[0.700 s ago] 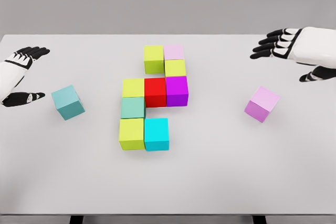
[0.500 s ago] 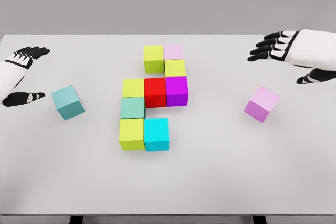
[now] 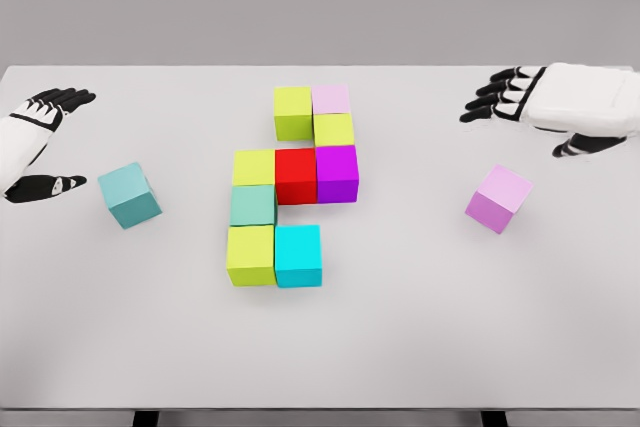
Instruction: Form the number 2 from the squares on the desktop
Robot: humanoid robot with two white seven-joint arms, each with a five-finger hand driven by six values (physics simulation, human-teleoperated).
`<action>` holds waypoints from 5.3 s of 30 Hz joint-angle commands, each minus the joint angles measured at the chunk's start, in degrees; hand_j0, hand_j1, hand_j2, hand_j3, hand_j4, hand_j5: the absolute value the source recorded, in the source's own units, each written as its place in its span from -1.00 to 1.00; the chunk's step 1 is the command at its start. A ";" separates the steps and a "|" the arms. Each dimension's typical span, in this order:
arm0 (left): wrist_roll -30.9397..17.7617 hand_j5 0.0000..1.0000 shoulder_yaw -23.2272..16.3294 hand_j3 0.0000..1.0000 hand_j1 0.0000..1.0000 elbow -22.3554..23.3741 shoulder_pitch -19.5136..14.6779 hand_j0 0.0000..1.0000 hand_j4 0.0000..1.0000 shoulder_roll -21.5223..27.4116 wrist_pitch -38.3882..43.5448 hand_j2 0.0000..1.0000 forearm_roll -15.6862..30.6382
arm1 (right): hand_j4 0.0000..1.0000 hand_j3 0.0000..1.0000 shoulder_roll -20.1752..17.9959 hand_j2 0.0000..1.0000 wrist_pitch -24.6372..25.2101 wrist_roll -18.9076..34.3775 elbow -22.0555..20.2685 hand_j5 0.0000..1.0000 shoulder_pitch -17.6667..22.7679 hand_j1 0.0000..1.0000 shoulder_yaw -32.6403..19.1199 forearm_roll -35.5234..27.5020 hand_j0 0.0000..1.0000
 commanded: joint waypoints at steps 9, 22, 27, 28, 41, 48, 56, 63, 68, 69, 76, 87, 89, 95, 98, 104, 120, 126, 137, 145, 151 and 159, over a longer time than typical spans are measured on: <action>0.47 1.00 -0.45 1.00 1.00 -1.25 0.35 1.00 1.00 0.06 0.00 1.00 1.68 | 1.00 1.00 2.62 1.00 0.09 -0.02 3.21 1.00 -1.42 1.00 8.34 2.81 1.00; 0.38 0.98 -5.11 0.98 0.98 -6.35 7.47 0.98 0.98 2.87 0.00 0.98 24.79 | 1.00 1.00 2.98 1.00 0.09 -0.02 8.40 1.00 -1.59 1.00 13.18 2.98 1.00; 0.03 0.98 -10.73 0.98 0.98 -7.23 7.64 0.98 0.98 6.47 0.00 0.98 35.87 | 1.00 1.00 3.24 1.00 0.09 -0.02 9.98 1.00 -1.68 1.00 13.97 2.98 1.00; 0.03 0.98 -12.49 0.98 0.98 -8.11 7.64 0.98 0.98 7.88 0.00 0.98 38.68 | 1.00 1.00 3.50 1.00 0.09 -0.02 10.51 1.00 -1.68 1.00 14.06 3.24 1.00; -0.06 0.98 -21.46 0.98 0.98 -8.81 7.12 0.98 0.98 13.24 3.88 0.98 54.24 | 1.00 1.00 6.84 1.00 0.09 -0.02 16.57 1.00 -1.77 1.00 15.55 6.94 1.00; 0.03 0.99 -20.75 0.99 0.99 -8.63 6.50 0.99 0.99 14.30 20.76 0.99 53.10 | 1.00 1.00 7.63 1.00 0.09 -0.02 17.89 1.00 -1.77 1.00 15.81 9.31 1.00; 0.12 1.00 -20.75 1.00 1.00 -8.55 4.92 1.00 1.00 14.12 23.49 1.00 52.57 | 0.51 0.51 8.16 0.51 0.09 -0.02 17.80 0.51 -1.77 0.51 16.34 9.48 0.51; 0.12 1.00 -21.02 1.00 1.00 -8.55 4.92 1.00 1.00 13.60 24.19 1.00 52.57 | 0.06 0.06 8.42 0.06 0.09 -0.02 17.72 0.06 -1.86 0.06 16.43 9.48 0.06; 0.12 0.99 -21.45 0.99 0.99 -8.55 4.13 0.99 0.99 12.80 25.16 0.99 52.49 | 0.02 0.02 8.34 0.02 0.09 -0.02 15.79 0.02 -2.03 0.02 14.15 8.61 0.02; 0.12 0.99 -21.46 0.99 0.99 -8.55 4.13 0.99 0.99 12.80 25.25 0.99 52.57 | 0.02 0.02 8.25 0.02 0.09 -0.02 13.85 0.02 -2.03 0.02 12.74 8.61 0.02; 0.12 0.99 -21.63 0.99 0.99 -8.55 4.13 0.99 0.99 11.93 25.60 0.99 52.49 | 0.05 0.05 8.34 0.05 0.09 -0.02 -3.91 0.05 -1.42 0.05 12.30 7.02 0.05; 0.12 0.99 -21.63 0.99 0.99 -8.20 3.42 0.99 0.99 10.52 25.77 0.99 52.57 | 0.06 0.06 16.07 0.06 0.09 -0.02 -3.99 0.06 -2.03 0.06 17.40 7.55 0.06; 0.12 0.99 -21.63 0.99 0.99 -8.11 2.81 0.99 0.99 9.73 27.79 0.99 51.35 | 0.05 0.05 16.25 0.05 0.09 -0.02 -3.99 0.05 -2.12 0.05 17.84 7.73 0.05; 0.12 0.99 -21.72 0.99 0.99 -8.02 2.37 0.99 0.99 8.15 28.85 0.99 50.38 | 0.06 0.06 17.30 0.06 0.09 -0.02 -3.99 0.06 -3.35 0.06 20.29 9.21 0.06; 0.12 0.99 -21.72 0.99 0.99 -8.02 2.28 0.99 0.99 7.36 29.72 0.99 49.76 | 0.06 0.06 17.83 0.06 0.09 -0.02 -3.91 0.06 -3.35 0.06 21.09 10.45 0.06; 0.12 0.99 -21.81 0.99 0.99 -7.76 2.02 0.99 0.99 6.39 30.61 0.99 48.97 | 0.06 0.06 17.83 0.06 0.09 -0.02 -3.82 0.06 -3.96 0.06 21.61 12.30 0.06; 0.03 0.93 -21.81 0.93 0.93 -6.17 1.05 0.93 0.93 5.69 31.92 0.93 48.88 | 0.10 0.10 19.59 0.10 0.09 -0.02 -3.99 0.10 -5.20 0.10 23.55 12.56 0.10; 0.12 0.58 -21.81 0.58 0.58 -6.17 1.05 0.58 0.58 5.69 32.10 0.58 48.44 | 0.15 0.15 19.59 0.15 0.09 -0.02 -3.99 0.15 -5.37 0.15 23.55 12.56 0.15; 0.12 -0.08 -21.72 -0.08 -0.08 -6.61 1.05 -0.08 -0.08 5.33 31.49 -0.08 47.56 | 1.00 1.00 19.59 1.00 0.09 -0.02 -3.99 1.00 -5.63 1.00 23.28 12.38 1.00; 0.12 -0.13 -21.63 -0.13 -0.13 -6.61 -1.23 -0.13 -0.13 5.25 32.10 -0.13 47.65 | 1.00 1.00 18.88 1.00 0.09 -0.02 -3.99 1.00 -7.04 1.00 21.18 11.94 1.00; 0.03 -0.14 -21.63 -0.14 -0.14 -6.26 -3.08 -0.14 -0.14 3.49 32.19 -0.14 47.56 | 1.00 1.00 10.98 1.00 0.09 -0.02 -3.99 1.00 -6.43 1.00 16.87 8.87 1.00; -0.06 -0.14 -21.72 -0.14 -0.14 -5.47 -5.54 -0.14 -0.14 2.35 33.07 -0.14 47.83 | 1.00 1.00 6.93 1.00 0.09 -0.02 -3.91 1.00 -5.72 1.00 21.09 9.66 1.00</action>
